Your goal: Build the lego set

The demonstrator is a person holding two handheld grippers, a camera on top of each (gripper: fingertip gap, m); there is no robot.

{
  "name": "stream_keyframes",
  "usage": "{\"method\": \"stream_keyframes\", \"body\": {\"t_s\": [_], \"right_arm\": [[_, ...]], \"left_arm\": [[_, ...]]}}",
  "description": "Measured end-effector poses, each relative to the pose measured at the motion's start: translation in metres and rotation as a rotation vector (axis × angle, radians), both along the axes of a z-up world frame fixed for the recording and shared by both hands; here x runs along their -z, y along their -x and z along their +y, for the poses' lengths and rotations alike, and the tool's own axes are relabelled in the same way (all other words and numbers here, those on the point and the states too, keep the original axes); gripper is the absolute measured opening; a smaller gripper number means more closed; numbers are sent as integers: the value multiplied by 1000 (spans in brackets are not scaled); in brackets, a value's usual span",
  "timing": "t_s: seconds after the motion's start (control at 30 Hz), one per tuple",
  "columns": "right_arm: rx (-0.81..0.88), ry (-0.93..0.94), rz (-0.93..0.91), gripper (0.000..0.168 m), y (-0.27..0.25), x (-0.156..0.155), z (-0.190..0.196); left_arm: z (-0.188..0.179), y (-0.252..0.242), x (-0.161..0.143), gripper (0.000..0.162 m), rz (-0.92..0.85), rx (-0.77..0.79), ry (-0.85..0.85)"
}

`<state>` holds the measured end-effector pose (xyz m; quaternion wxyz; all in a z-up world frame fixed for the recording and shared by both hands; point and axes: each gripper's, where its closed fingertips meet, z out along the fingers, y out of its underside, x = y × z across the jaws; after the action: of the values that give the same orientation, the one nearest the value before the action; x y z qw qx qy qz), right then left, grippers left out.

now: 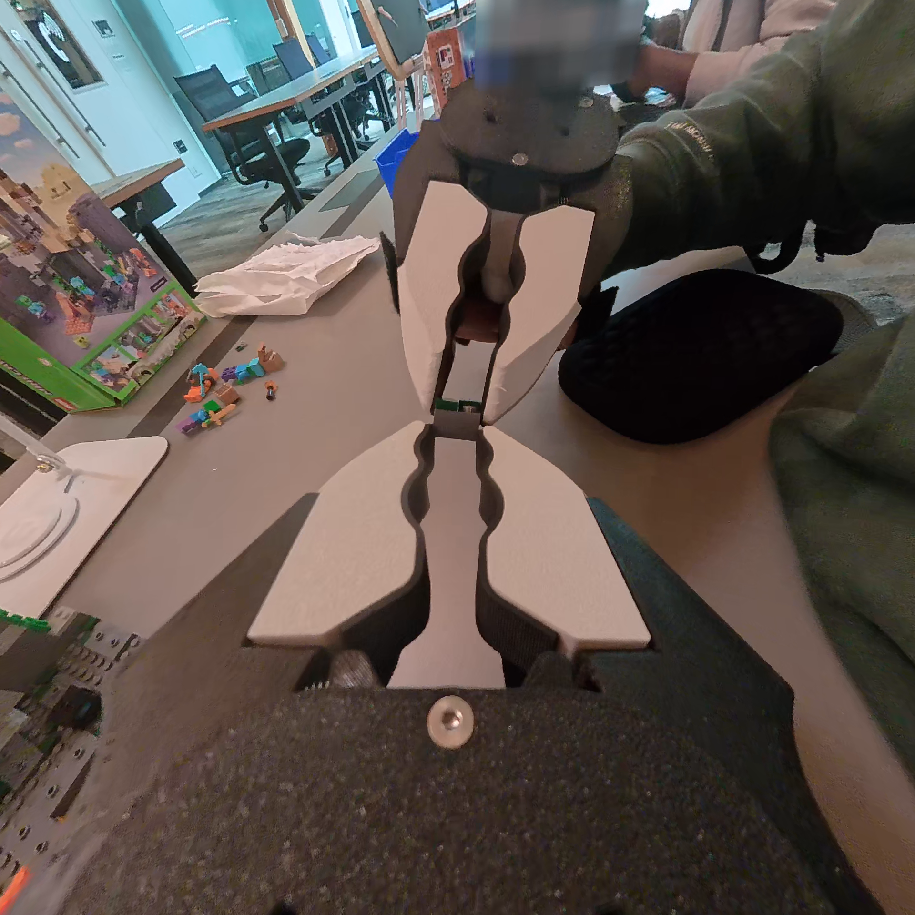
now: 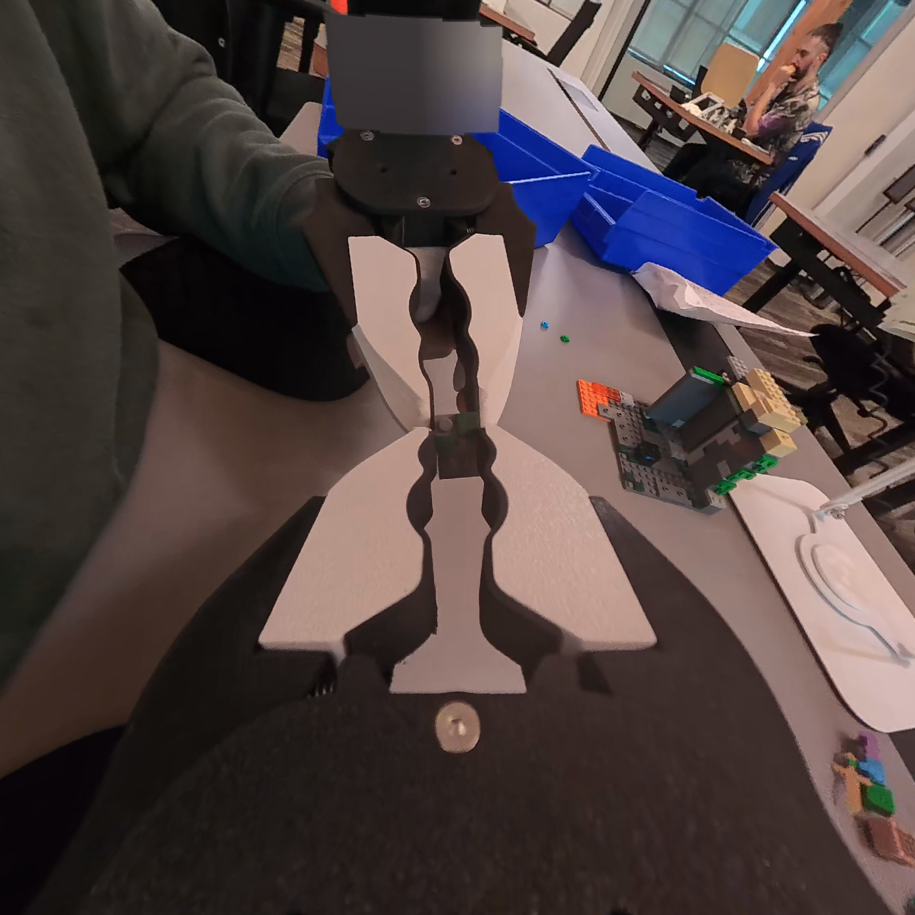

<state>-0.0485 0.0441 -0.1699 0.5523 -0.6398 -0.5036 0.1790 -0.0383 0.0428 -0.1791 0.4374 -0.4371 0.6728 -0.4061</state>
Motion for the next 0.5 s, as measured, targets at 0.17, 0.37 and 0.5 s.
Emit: {"method": "stream_keyframes", "body": {"t_s": [0.17,0.37,0.5], "right_arm": [[50,36,2,15,-3,4,2],[50,48,-7,15,-3,7,1],[52,65,-17,17,-6,8,5]], "left_arm": [[2,-2,3,16,15,-32,-21],[0,-2,7,16,24,-15,-20],[3,-1,7,16,9,10,52]]}}
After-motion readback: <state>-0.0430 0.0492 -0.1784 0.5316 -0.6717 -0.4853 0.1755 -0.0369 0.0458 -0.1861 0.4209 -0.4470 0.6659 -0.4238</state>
